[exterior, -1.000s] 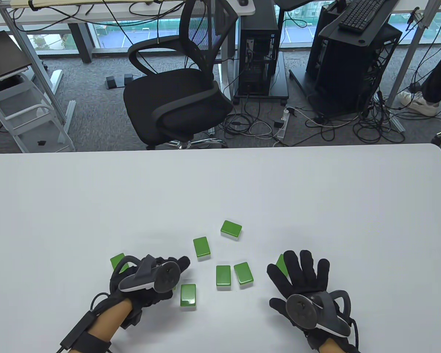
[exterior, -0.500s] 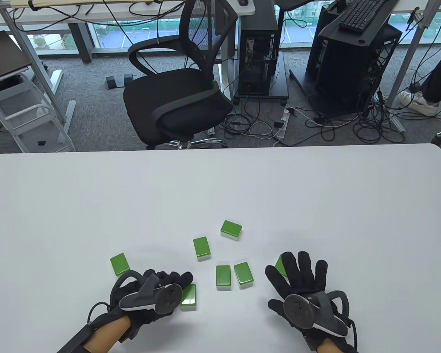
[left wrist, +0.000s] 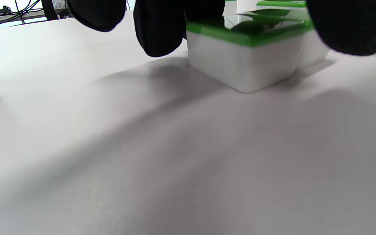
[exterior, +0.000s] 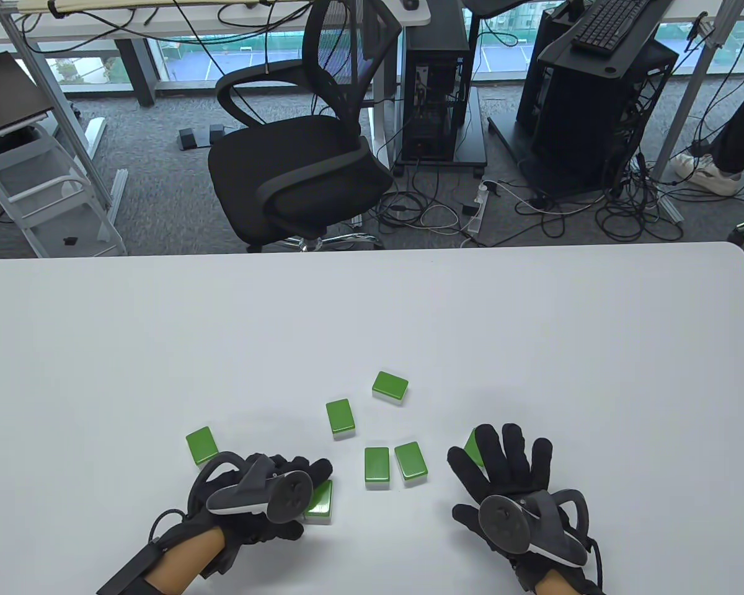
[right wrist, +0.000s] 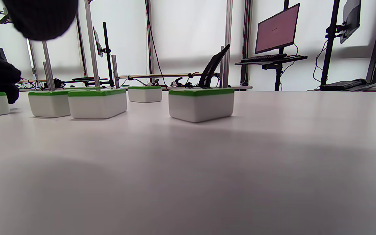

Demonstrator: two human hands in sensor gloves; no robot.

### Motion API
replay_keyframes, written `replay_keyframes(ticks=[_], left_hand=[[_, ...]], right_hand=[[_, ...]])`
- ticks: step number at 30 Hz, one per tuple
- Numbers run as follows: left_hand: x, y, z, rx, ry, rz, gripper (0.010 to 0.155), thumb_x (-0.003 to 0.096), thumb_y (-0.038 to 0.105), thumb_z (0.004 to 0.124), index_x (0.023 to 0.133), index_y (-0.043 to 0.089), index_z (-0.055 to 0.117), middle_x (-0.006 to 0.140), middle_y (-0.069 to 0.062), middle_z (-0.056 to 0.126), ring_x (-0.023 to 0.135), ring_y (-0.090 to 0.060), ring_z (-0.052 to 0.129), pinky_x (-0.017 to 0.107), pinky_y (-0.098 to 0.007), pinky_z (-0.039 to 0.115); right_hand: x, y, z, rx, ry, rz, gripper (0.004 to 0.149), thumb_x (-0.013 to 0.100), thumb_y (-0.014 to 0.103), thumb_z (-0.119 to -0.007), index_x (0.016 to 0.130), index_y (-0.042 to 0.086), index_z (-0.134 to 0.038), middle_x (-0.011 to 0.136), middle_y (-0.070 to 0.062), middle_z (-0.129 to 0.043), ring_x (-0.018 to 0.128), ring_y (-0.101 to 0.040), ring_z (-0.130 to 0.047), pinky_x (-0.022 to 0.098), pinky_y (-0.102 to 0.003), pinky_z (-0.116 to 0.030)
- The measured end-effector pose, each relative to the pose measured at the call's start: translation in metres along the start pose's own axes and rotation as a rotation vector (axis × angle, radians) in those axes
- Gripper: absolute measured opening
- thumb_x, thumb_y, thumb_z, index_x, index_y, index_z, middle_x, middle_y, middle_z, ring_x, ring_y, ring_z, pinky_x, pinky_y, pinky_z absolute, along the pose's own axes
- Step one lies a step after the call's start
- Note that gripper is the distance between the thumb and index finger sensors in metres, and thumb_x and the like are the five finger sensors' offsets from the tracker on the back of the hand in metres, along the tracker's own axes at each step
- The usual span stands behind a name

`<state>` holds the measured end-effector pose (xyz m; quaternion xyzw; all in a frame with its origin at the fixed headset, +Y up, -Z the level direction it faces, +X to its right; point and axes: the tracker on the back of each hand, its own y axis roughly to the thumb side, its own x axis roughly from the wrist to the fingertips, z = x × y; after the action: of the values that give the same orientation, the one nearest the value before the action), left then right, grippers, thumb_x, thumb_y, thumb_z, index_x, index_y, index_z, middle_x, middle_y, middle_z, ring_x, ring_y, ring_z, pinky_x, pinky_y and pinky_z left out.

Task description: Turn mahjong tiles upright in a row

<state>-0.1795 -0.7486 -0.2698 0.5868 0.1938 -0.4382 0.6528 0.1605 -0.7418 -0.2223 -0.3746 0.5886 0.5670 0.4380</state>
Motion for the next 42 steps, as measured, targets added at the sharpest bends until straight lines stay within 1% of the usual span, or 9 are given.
replay_keyframes(ticks=[7, 11, 16, 21, 28, 33, 35, 38, 42], left_hand=[[0.016, -0.010, -0.038, -0.002, 0.043, -0.090, 0.092, 0.0272, 0.062, 0.082, 0.105, 0.043, 0.036, 0.114, 0.001, 0.058, 0.100, -0.030, 0.077, 0.074, -0.060, 0.063], [0.040, -0.014, -0.058, 0.028, 0.094, -0.172, 0.092, 0.0273, 0.061, 0.082, 0.105, 0.042, 0.036, 0.115, 0.001, 0.056, 0.101, -0.030, 0.077, 0.074, -0.059, 0.063], [0.066, -0.011, -0.069, 0.018, 0.113, -0.223, 0.092, 0.0276, 0.061, 0.082, 0.105, 0.042, 0.036, 0.115, 0.002, 0.055, 0.101, -0.030, 0.076, 0.074, -0.059, 0.063], [0.091, -0.003, -0.068, 0.038, 0.089, -0.251, 0.090, 0.0288, 0.060, 0.082, 0.105, 0.042, 0.037, 0.115, 0.002, 0.056, 0.100, -0.030, 0.078, 0.073, -0.059, 0.064], [0.120, 0.002, -0.049, 0.104, -0.007, -0.291, 0.088, 0.0298, 0.059, 0.081, 0.104, 0.043, 0.037, 0.114, 0.004, 0.057, 0.100, -0.028, 0.078, 0.074, -0.058, 0.064], [0.128, 0.007, -0.040, 0.164, -0.042, -0.279, 0.086, 0.0321, 0.058, 0.080, 0.104, 0.044, 0.036, 0.114, 0.004, 0.057, 0.100, -0.027, 0.079, 0.074, -0.057, 0.065], [0.131, 0.009, -0.037, 0.161, -0.085, -0.281, 0.084, 0.0339, 0.058, 0.078, 0.104, 0.045, 0.035, 0.114, 0.005, 0.057, 0.100, -0.026, 0.079, 0.074, -0.057, 0.064], [0.133, 0.009, -0.036, 0.165, -0.101, -0.289, 0.077, 0.0371, 0.054, 0.076, 0.104, 0.045, 0.039, 0.113, 0.005, 0.059, 0.098, -0.024, 0.081, 0.073, -0.057, 0.065], [0.132, 0.011, -0.035, 0.167, -0.102, -0.281, 0.075, 0.0371, 0.052, 0.077, 0.103, 0.043, 0.043, 0.111, 0.003, 0.062, 0.096, -0.025, 0.083, 0.072, -0.056, 0.067]], right_hand=[[0.000, -0.001, 0.000, 0.015, -0.004, -0.001, 0.081, 0.045, 0.059, -0.065, 0.098, 0.046, -0.004, 0.110, 0.000, 0.011, 0.095, -0.039, 0.013, 0.067, -0.069, -0.003], [0.000, -0.001, 0.000, 0.020, -0.010, 0.002, 0.082, 0.045, 0.059, -0.065, 0.098, 0.046, -0.004, 0.109, 0.000, 0.012, 0.095, -0.039, 0.013, 0.067, -0.069, -0.003], [0.000, -0.001, 0.000, 0.032, -0.013, 0.007, 0.081, 0.045, 0.059, -0.065, 0.098, 0.047, -0.004, 0.110, 0.000, 0.012, 0.095, -0.039, 0.013, 0.067, -0.069, -0.003], [0.000, -0.002, 0.000, 0.037, -0.015, 0.006, 0.081, 0.045, 0.059, -0.065, 0.098, 0.047, -0.004, 0.110, 0.001, 0.012, 0.095, -0.039, 0.013, 0.067, -0.069, -0.003], [0.000, -0.001, 0.000, 0.033, -0.019, 0.014, 0.081, 0.045, 0.059, -0.065, 0.098, 0.047, -0.004, 0.110, 0.001, 0.012, 0.095, -0.039, 0.013, 0.067, -0.069, -0.003], [0.001, -0.001, 0.000, 0.034, -0.014, 0.011, 0.081, 0.045, 0.059, -0.065, 0.098, 0.047, -0.004, 0.110, 0.001, 0.012, 0.095, -0.038, 0.013, 0.068, -0.069, -0.003], [0.001, -0.001, 0.000, 0.036, -0.012, 0.009, 0.081, 0.045, 0.059, -0.065, 0.098, 0.047, -0.004, 0.110, 0.001, 0.012, 0.095, -0.038, 0.013, 0.068, -0.069, -0.003], [0.001, -0.001, 0.000, 0.034, -0.009, 0.009, 0.081, 0.045, 0.059, -0.065, 0.098, 0.047, -0.004, 0.110, 0.001, 0.012, 0.095, -0.038, 0.013, 0.068, -0.069, -0.003], [0.001, 0.000, 0.000, 0.035, -0.006, 0.009, 0.081, 0.045, 0.059, -0.065, 0.098, 0.047, -0.004, 0.110, 0.001, 0.012, 0.096, -0.038, 0.013, 0.068, -0.069, -0.003]])
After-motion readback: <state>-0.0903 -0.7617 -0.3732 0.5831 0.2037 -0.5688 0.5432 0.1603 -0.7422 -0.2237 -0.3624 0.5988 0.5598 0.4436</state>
